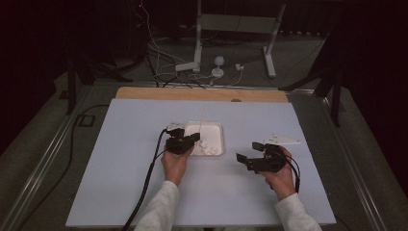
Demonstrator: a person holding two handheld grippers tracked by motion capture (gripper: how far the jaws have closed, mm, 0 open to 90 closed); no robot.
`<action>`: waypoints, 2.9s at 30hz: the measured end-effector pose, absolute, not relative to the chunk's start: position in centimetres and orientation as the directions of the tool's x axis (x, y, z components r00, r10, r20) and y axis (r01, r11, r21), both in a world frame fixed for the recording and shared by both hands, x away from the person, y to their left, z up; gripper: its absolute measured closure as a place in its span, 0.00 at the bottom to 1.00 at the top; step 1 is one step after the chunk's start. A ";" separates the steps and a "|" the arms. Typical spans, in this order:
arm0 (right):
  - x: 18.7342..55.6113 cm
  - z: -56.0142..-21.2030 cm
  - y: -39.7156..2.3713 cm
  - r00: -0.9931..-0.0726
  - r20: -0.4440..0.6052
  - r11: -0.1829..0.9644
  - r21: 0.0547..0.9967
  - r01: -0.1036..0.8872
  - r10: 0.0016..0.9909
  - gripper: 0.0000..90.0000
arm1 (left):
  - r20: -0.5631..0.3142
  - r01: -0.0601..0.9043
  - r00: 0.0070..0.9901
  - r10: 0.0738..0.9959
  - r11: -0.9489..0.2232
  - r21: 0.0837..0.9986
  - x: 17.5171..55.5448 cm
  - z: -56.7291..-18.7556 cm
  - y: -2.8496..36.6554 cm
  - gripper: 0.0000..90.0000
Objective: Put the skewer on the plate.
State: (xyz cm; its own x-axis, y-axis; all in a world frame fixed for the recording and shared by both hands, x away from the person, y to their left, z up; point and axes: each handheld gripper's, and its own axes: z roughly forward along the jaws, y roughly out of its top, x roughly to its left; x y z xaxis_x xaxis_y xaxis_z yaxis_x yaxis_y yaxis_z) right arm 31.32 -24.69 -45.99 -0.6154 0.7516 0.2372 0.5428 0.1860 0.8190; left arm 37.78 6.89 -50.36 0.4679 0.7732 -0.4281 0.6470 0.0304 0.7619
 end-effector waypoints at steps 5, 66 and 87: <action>31.1 -45.9 -25.1 -0.614 0.229 0.188 0.822 0.538 0.755 0.12 | -0.439 0.668 0.443 0.782 0.039 0.743 37.7 -51.2 6.9 1.00; 28.4 -45.9 -27.2 -0.631 0.194 0.196 0.847 0.494 0.751 0.11 | -0.302 0.463 0.532 0.791 0.027 0.886 29.9 -44.9 17.7 0.01; 27.6 -47.3 -30.2 -0.608 0.226 0.133 0.863 0.487 0.761 0.00 | -0.216 0.346 0.474 0.854 0.045 0.937 24.9 -46.4 22.9 0.00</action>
State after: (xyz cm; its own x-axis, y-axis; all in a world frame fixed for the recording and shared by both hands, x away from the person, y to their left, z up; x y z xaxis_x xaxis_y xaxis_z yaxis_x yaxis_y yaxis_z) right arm 27.61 -30.23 -47.28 -0.6082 0.7611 0.2257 0.4871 0.1333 0.8631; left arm 24.87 22.89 -46.45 0.4738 0.8537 -0.2160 0.3464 0.0448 0.9370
